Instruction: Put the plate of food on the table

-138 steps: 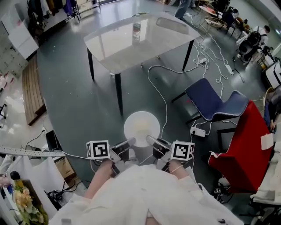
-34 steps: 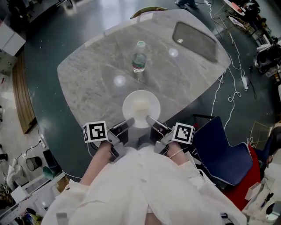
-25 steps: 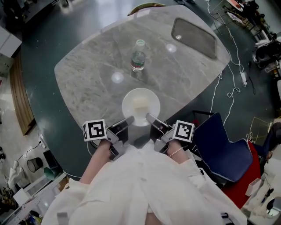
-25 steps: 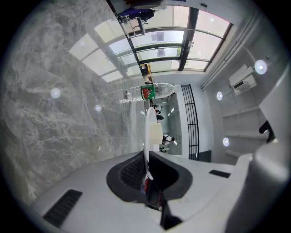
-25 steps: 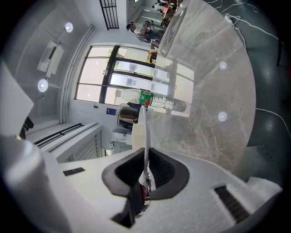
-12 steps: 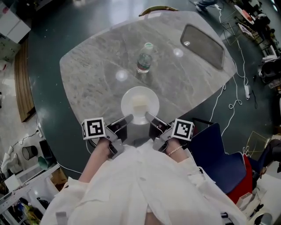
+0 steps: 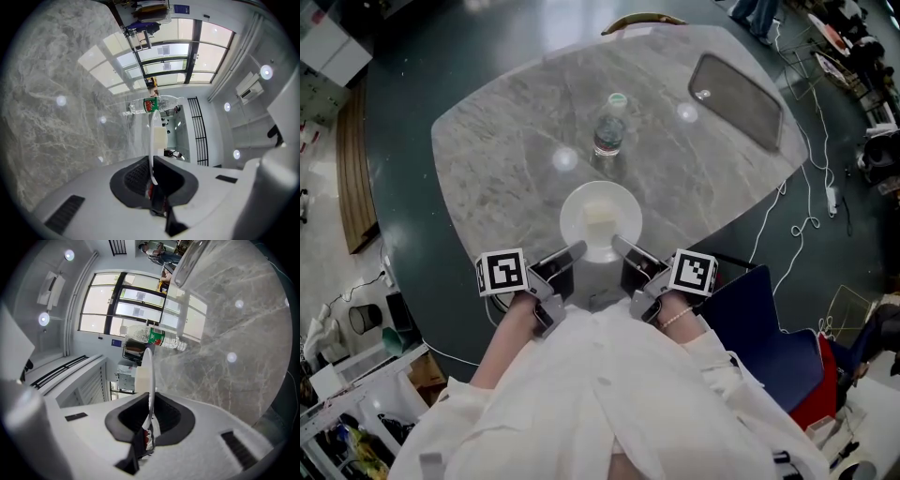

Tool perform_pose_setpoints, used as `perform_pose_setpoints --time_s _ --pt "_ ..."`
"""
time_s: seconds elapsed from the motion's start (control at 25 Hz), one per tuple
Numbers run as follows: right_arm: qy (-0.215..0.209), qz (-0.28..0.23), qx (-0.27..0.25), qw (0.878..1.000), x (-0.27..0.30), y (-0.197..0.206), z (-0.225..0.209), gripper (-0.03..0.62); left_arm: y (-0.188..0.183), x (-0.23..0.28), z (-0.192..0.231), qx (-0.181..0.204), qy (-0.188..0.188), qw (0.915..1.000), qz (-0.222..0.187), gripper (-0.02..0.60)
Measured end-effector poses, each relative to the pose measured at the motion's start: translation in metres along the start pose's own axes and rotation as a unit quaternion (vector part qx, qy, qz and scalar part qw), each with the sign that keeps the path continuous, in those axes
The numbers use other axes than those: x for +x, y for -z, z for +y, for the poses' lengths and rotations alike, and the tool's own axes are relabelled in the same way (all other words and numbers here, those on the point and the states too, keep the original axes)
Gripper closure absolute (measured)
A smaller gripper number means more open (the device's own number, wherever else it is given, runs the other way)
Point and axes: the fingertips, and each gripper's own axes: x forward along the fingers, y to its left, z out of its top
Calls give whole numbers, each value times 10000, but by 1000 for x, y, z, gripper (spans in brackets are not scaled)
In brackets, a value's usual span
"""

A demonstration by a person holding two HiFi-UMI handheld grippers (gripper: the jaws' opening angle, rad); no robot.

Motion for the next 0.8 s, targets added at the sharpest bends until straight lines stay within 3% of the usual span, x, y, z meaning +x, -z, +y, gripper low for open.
perform_pose_setpoints --time_s 0.4,0.8 --pt "-20 38 -2 10000 3 3 -4 577 -2 -2 10 192 -35 9998 27 557" --pt "115 138 130 9998 2 11 -22 577 8 5 27 -81 -215 9996 181 557"
